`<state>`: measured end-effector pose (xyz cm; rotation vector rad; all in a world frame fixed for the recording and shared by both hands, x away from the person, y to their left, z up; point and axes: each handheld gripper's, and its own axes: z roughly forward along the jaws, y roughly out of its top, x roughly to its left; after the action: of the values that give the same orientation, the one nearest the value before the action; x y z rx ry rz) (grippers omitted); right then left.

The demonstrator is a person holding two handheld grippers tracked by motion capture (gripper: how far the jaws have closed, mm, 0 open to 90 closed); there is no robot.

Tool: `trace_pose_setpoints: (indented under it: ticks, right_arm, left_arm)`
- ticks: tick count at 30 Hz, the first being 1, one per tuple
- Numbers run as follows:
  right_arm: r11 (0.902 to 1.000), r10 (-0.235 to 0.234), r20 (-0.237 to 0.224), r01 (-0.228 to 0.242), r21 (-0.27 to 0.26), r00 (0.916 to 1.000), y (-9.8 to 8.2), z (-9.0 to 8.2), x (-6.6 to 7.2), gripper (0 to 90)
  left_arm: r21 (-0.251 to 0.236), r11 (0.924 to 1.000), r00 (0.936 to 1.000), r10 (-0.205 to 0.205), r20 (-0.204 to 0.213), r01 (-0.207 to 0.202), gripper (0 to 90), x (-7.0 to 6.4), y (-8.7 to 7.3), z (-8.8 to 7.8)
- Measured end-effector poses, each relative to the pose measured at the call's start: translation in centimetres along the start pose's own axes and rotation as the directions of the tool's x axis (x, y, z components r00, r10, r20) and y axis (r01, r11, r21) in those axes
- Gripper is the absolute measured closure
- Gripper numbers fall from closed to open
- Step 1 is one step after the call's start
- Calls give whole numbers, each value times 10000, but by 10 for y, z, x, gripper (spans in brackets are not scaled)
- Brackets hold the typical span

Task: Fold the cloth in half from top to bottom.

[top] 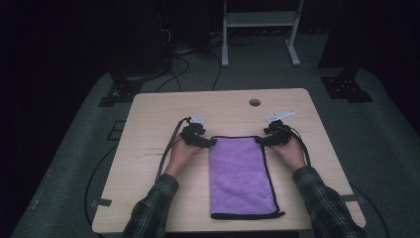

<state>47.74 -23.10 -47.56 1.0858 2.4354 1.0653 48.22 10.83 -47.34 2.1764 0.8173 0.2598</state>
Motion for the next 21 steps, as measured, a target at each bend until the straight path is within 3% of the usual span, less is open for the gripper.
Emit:
trace_pose_setpoints:
  ticks: [7, 13, 18, 21]
  right_arm:
    - [9998, -189, -157, 189, 2, 9997, -4, -1, 2, 397]
    - [9994, -264, -531, 276, 218, 9982, -2, -4, 10, 616]
    - [9997, -53, -868, 74, 235, 9962, -3, -4, 11, 759]
    - [9997, 112, -1028, -89, 228, 9946, -3, -4, 11, 801]
  left_arm:
    - [134, 9991, 9991, 389, 161, -391, 348, -4, -1, 2]
    - [153, 9972, 9954, 728, 620, -739, 523, -7, 0, 1]
    - [218, 9979, 9927, 583, 1051, -609, 695, -9, 1, 1]
    - [337, 9982, 9918, 457, 1192, -501, 780, -10, 2, 2]
